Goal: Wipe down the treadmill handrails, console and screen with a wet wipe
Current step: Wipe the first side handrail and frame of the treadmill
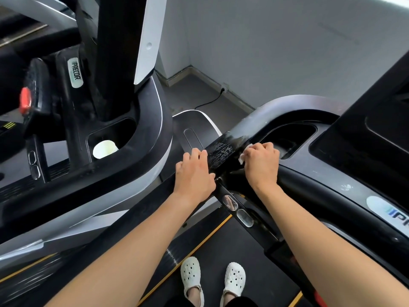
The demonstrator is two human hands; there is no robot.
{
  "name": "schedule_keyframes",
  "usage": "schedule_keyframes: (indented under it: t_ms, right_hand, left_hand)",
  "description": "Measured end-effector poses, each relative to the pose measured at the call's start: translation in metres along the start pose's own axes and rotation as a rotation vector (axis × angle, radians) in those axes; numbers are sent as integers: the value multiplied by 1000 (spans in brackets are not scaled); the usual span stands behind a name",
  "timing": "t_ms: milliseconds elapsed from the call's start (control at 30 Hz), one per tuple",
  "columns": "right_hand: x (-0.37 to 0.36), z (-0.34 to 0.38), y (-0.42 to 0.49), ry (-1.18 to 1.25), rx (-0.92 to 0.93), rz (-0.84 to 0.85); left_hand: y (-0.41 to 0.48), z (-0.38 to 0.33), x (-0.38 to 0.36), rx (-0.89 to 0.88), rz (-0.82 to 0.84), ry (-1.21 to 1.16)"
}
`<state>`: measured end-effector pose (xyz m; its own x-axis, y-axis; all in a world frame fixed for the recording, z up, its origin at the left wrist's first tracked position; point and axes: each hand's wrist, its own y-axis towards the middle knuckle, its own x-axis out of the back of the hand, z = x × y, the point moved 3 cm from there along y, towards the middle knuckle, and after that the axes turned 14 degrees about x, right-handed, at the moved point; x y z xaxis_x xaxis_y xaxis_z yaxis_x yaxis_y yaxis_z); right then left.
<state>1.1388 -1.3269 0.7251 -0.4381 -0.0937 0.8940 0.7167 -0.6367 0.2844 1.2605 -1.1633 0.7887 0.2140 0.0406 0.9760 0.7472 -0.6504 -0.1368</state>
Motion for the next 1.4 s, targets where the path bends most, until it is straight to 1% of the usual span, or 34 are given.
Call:
schedule_keyframes:
  t_ms: [67,100,133,200,300,367,467,500,600,667,733,800,867,900,1000,1067,1133,1200,1267,1333,1400]
  right_hand:
    - [-3,2,-2,118,-62,-19]
    - [-2,7,-6,140,-62,-30]
    - [-1,13,-13,110,-39,-35]
    - [4,24,-23,-8,61,-31]
    - [7,19,-23,-64,180,-35]
    - [6,2,-11,-97,135,-36]
    - [0,-17,8,-162,-15,31]
    - [-3,-19,10,-148,-44,48]
    - [-5,-10,5,-28,-73,-7]
    - [-3,3,-5,57,2,-46]
    - [-4,12,-15,90,126,-33]
    - [-4,11,-17,92,227,0]
    - [1,4,-13,22,257,16]
    - [5,-1,-9,-17,224,26]
    - [19,-12,3,-64,34,50]
    - [24,-9,5,-43,7,72]
    - [24,2,-1,-17,77,84]
    - [24,17,-10,-10,226,105]
    - [26,25,-16,-31,304,138]
    - [31,25,-9,-2,243,128]
    - [39,20,4,87,131,56]
  left_hand:
    - [0,-1,1,4,0,5]
    - [0,-2,1,5,-3,7]
    - [0,-2,2,6,-9,9]
    - [1,-4,4,8,-10,16]
    - [2,-5,4,10,-6,39]
    - [2,-6,4,13,-6,45]
    - [1,-8,3,21,-9,50]
    - [1,-8,3,25,-9,51]
    - [2,-11,3,41,-6,53]
    - [2,-13,3,49,-2,56]
    - [1,-15,4,56,6,58]
    - [1,-16,4,67,13,61]
    - [0,-17,4,80,22,64]
    - [0,-17,5,85,28,63]
    - [0,-15,6,83,49,55]
    - [2,-14,7,79,55,46]
    - [4,-13,7,71,47,34]
    - [8,-12,5,53,19,31]
    - [14,-13,4,37,-16,18]
    - [23,-14,6,44,-22,-43]
    - [34,-14,7,25,-3,-91]
